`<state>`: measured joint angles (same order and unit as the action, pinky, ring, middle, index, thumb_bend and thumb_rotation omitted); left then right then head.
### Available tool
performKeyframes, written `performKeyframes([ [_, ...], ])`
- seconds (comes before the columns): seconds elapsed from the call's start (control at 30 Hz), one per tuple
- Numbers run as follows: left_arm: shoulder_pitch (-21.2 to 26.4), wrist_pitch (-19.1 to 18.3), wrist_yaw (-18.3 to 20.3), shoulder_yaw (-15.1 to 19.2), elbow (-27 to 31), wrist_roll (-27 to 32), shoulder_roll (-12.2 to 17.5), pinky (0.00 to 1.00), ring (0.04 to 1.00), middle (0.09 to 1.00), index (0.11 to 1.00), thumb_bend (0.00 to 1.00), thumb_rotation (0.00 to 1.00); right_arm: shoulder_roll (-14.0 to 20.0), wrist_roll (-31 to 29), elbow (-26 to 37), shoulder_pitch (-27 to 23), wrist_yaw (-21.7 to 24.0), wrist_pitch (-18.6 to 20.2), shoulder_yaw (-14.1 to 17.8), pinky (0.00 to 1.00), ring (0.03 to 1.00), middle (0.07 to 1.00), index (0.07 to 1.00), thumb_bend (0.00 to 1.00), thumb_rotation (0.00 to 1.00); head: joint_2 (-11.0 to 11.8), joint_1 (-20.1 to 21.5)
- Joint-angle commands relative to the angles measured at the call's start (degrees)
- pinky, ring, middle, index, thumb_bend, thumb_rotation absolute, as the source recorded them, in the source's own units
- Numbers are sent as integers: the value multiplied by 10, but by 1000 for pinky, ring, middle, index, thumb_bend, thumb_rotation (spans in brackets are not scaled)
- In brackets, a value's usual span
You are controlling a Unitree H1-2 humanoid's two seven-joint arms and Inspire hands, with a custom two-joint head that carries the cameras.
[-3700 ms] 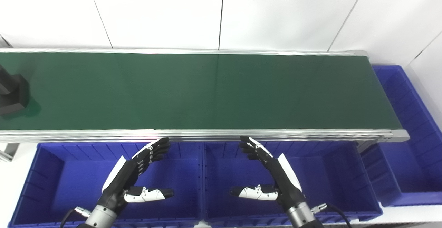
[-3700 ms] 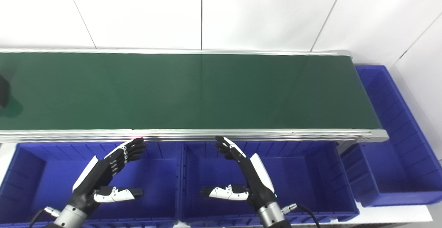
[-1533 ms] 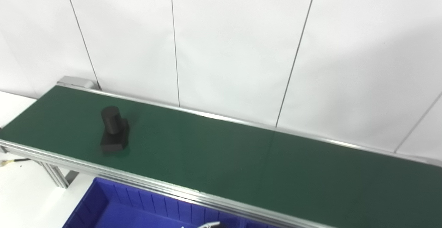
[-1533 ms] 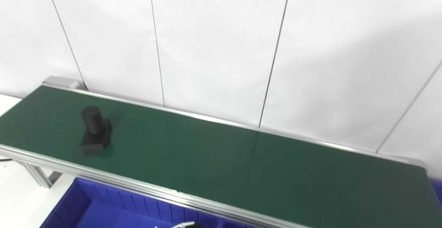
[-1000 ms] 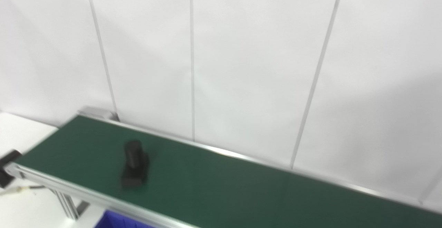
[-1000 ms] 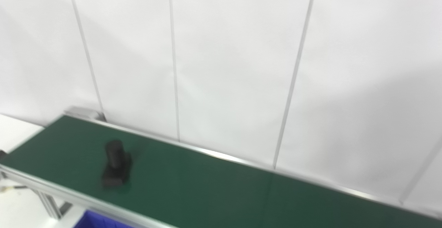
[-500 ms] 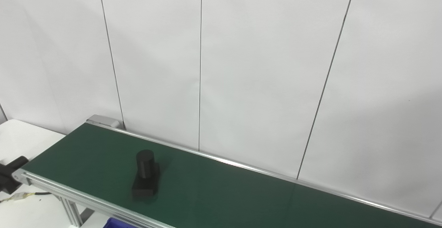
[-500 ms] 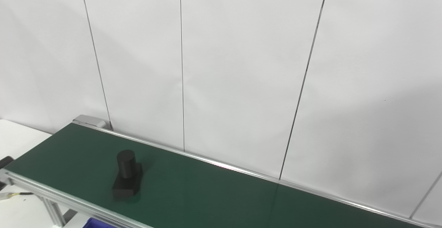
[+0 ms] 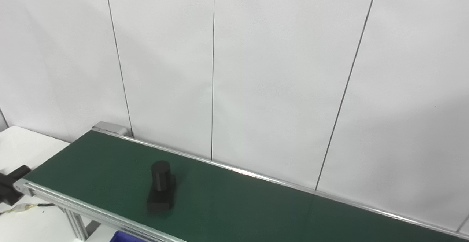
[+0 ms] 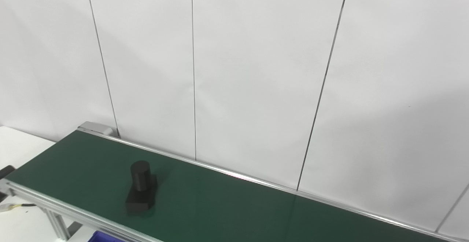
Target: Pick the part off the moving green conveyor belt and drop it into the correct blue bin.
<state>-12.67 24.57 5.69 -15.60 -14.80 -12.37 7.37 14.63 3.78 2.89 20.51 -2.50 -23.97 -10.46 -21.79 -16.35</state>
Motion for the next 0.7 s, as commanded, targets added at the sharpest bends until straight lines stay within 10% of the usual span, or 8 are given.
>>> performKeyframes([
  [0.0, 11, 23, -12, -2, 10, -8, -6, 666, 760, 811, 818, 983, 397, 7, -13, 44, 3, 3, -30, 12, 650, 738, 762, 787, 966, 151, -3, 1],
  [0.67, 23, 19, -13, -2, 5, -9, -13, 673, 770, 822, 836, 976, 390, 0, -41, 161, -36, 59, -27, 47, 672, 754, 778, 800, 1000, 138, -28, 46],
])
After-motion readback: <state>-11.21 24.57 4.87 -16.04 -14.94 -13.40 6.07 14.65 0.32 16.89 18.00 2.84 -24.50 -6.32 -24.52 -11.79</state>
